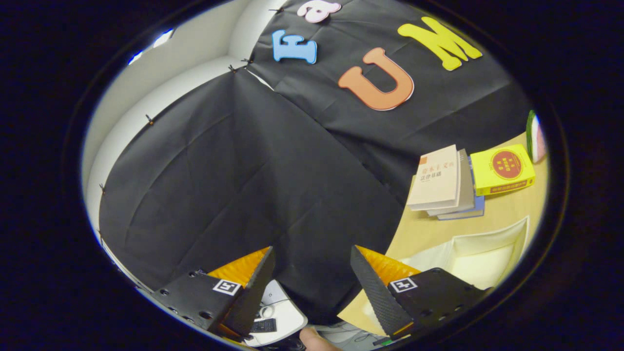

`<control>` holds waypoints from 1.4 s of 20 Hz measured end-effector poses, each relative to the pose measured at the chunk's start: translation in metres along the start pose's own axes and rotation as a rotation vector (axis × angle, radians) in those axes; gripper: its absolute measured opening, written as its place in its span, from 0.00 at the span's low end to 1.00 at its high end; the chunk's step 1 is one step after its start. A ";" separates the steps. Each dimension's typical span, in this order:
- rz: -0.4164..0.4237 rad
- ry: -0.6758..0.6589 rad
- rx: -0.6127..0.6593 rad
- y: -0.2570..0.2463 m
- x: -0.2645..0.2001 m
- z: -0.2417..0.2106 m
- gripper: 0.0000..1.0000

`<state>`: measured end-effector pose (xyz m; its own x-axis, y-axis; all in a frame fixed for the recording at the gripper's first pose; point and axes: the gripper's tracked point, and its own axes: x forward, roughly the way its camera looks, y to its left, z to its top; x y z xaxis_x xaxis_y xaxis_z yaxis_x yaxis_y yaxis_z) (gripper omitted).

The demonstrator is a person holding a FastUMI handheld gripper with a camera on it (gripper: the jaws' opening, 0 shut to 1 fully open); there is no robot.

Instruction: Open the storage box then place both shoes into the box .Put the left shoe in first, then the right shoe, with the right side of both shoes facing outward in a uniform manner.

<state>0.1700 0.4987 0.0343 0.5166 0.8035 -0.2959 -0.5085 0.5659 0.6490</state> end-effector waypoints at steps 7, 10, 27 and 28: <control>-0.152 -0.021 -0.119 -0.072 -0.069 -0.005 0.95; -0.229 -0.028 -0.182 -0.108 -0.103 -0.008 0.95; -0.909 0.120 -0.452 -0.388 -0.310 -0.057 0.95; -0.929 0.134 -0.424 -0.398 -0.319 -0.063 0.95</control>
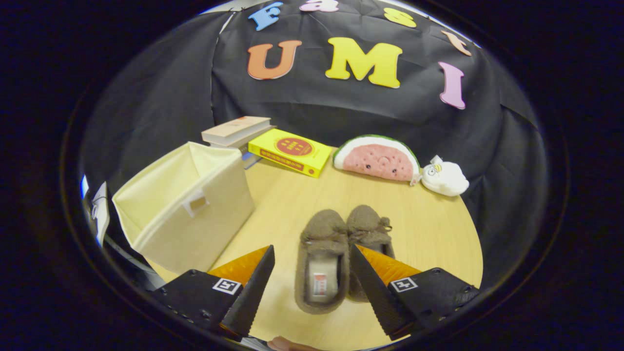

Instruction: Open the storage box then place both shoes into the box .Put the left shoe in first, then the right shoe, with the right side of both shoes facing outward in a uniform manner.

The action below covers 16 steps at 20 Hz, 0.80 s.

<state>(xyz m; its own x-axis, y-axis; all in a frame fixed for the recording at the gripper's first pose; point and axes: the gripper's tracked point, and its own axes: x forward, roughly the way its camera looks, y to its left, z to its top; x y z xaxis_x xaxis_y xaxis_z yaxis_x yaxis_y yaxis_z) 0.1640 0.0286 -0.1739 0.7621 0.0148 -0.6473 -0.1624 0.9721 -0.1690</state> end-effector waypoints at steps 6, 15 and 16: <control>0.039 0.170 0.112 -0.011 0.016 -0.043 0.77; -0.013 0.400 0.234 -0.024 0.051 -0.064 0.24; -0.006 0.416 0.241 -0.021 0.055 -0.065 0.09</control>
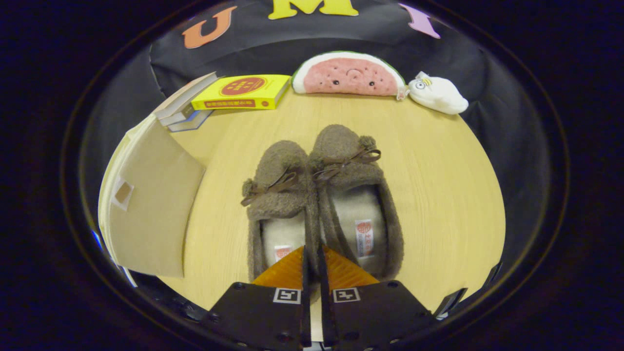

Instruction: Open the storage box then place both shoes into the box .Put the left shoe in first, then the right shoe, with the right side of both shoes facing outward in a uniform manner.

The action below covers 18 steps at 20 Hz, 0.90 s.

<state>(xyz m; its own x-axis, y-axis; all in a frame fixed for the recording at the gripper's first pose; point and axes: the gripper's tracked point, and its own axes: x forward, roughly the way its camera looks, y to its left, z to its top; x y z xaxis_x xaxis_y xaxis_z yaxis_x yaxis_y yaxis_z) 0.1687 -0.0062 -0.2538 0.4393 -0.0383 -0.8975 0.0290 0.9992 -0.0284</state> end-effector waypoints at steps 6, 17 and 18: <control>-0.021 0.038 0.005 -0.001 0.007 0.000 0.01; 0.213 0.034 0.183 0.030 -0.045 -0.001 0.00; 0.226 0.021 0.191 0.034 -0.056 0.002 0.01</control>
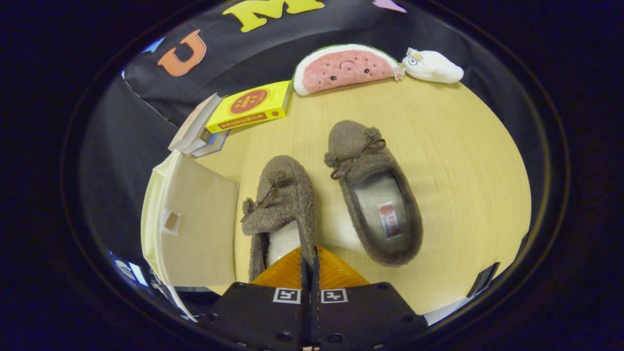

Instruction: Open the storage box then place both shoes into the box .Put the left shoe in first, then the right shoe, with the right side of both shoes facing outward in a uniform manner.

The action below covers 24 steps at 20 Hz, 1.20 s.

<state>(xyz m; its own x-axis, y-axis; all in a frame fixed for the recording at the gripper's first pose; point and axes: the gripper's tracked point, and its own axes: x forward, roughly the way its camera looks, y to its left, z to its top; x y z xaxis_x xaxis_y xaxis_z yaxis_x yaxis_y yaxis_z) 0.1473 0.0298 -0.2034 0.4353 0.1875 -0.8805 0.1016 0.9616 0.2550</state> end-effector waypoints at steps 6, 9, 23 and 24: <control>0.074 -0.135 0.012 0.064 -0.074 0.031 0.00; 0.095 -0.197 -0.022 0.108 -0.099 0.042 0.01; 0.073 -0.132 -0.138 0.275 0.007 -0.014 0.00; 0.054 -0.124 -0.132 0.279 0.018 -0.018 0.00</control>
<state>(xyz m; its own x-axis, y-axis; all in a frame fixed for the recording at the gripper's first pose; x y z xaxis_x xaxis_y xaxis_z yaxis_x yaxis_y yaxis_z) 0.1674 0.3047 -0.1553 0.5445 0.2215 -0.8090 -0.0398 0.9702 0.2389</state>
